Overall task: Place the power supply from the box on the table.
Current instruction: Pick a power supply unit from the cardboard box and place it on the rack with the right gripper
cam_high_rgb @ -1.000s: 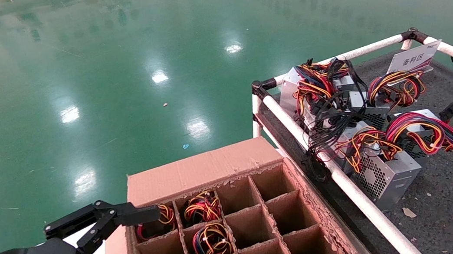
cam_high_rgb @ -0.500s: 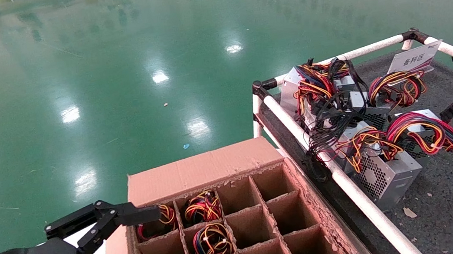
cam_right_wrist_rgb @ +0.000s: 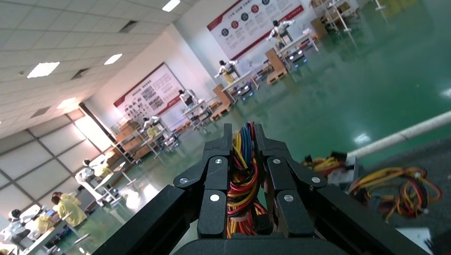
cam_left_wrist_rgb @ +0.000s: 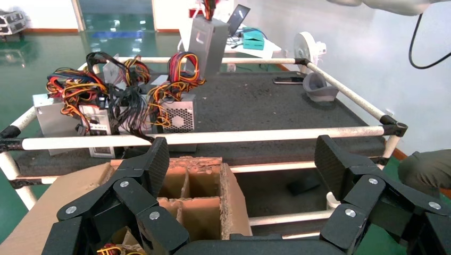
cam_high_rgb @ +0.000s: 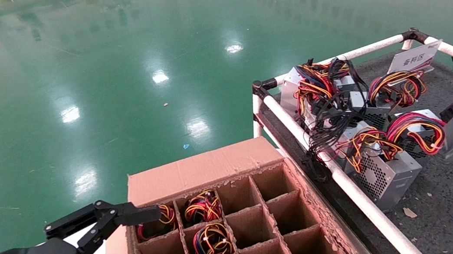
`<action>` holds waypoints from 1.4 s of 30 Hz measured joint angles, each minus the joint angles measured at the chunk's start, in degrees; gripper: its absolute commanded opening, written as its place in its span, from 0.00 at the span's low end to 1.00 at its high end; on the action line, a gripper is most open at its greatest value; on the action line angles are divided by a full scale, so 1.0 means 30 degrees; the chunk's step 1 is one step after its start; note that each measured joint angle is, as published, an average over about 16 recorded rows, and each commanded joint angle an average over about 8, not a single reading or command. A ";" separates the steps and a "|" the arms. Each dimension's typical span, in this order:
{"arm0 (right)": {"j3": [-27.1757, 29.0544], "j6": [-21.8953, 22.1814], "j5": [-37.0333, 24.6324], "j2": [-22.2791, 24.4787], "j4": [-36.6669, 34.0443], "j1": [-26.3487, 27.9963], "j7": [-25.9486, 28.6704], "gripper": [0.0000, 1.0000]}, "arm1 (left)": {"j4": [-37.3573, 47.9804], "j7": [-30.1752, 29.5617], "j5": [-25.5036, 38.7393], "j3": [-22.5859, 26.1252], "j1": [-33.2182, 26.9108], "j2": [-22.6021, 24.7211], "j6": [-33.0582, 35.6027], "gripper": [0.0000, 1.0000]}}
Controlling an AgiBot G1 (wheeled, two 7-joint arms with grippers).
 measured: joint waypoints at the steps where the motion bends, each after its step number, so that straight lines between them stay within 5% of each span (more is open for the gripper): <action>1: 0.0004 0.0012 0.0183 -0.0012 0.0098 -0.0329 -0.0102 0.00 | 0.0000 0.0000 0.0000 0.0000 0.0000 0.0000 0.0000 1.00; 17: -0.0300 0.0215 0.1627 -0.0494 0.0947 -0.2567 -0.1370 0.00 | 0.0000 0.0001 -0.0001 0.0002 0.0000 -0.0001 -0.0001 1.00; 42: -0.2174 0.0466 -0.0140 -0.1485 -0.0649 -0.0640 -0.2951 0.00 | 0.0000 0.0002 -0.0003 0.0004 -0.0001 -0.0002 -0.0002 1.00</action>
